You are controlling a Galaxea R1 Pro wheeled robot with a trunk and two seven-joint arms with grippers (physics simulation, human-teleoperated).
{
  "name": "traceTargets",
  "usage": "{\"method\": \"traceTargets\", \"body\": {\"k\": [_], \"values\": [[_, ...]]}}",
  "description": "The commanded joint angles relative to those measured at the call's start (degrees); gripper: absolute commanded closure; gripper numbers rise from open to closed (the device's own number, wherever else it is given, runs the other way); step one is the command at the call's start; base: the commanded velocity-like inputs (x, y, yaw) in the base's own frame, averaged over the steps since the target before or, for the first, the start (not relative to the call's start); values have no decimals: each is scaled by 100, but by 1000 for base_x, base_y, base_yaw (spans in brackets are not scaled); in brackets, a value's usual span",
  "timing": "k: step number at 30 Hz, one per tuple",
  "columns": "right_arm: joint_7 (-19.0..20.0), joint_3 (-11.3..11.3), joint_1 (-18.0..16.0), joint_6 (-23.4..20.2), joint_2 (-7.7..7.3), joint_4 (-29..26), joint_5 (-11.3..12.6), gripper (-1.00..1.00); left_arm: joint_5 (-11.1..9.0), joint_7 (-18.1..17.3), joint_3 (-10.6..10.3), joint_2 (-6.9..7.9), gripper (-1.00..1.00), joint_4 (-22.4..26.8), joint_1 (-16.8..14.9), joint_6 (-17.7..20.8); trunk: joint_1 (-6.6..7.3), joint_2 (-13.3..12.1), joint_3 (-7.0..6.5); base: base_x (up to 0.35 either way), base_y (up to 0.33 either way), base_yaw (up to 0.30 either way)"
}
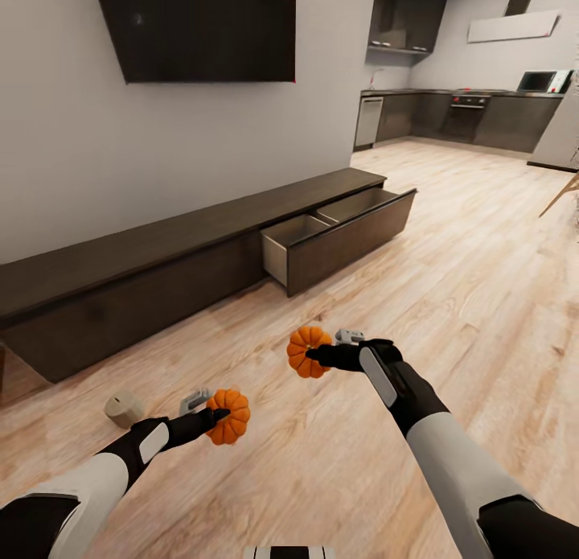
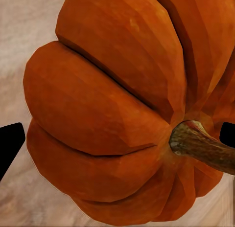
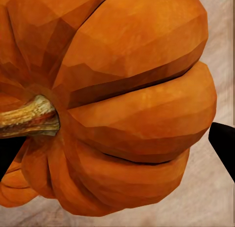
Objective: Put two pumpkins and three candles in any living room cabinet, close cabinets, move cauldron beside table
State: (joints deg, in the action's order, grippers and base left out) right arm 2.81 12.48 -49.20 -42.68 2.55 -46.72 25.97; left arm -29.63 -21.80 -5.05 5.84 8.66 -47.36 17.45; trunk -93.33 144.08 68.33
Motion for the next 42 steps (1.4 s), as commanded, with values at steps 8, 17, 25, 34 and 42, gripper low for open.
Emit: {"method": "traceTargets", "body": {"k": [8,17,25,34,42], "values": [[28,-12,0,-23,0,96,-26,100,-51,-17,-47,5,100,4,-1,30,21,-10,-245,0,0,0],[22,-22,-2,-23,-108,448,-15,100,-59,-41,-46,6,100,20,-1,54,44,-22,-525,0,0,0],[18,-27,-1,12,-194,980,-9,100,-55,-22,-49,2,100,11,-1,120,65,-32,-774,0,0,0],[64,-20,6,566,-435,1800,-12,100,-60,289,-48,-4,100,-91,-1,281,88,-44,-1050,0,0,0],[70,-5,5,984,-448,2029,-21,100,-63,286,-49,-24,100,-281,2,252,91,-46,-1084,0,0,0]]}}
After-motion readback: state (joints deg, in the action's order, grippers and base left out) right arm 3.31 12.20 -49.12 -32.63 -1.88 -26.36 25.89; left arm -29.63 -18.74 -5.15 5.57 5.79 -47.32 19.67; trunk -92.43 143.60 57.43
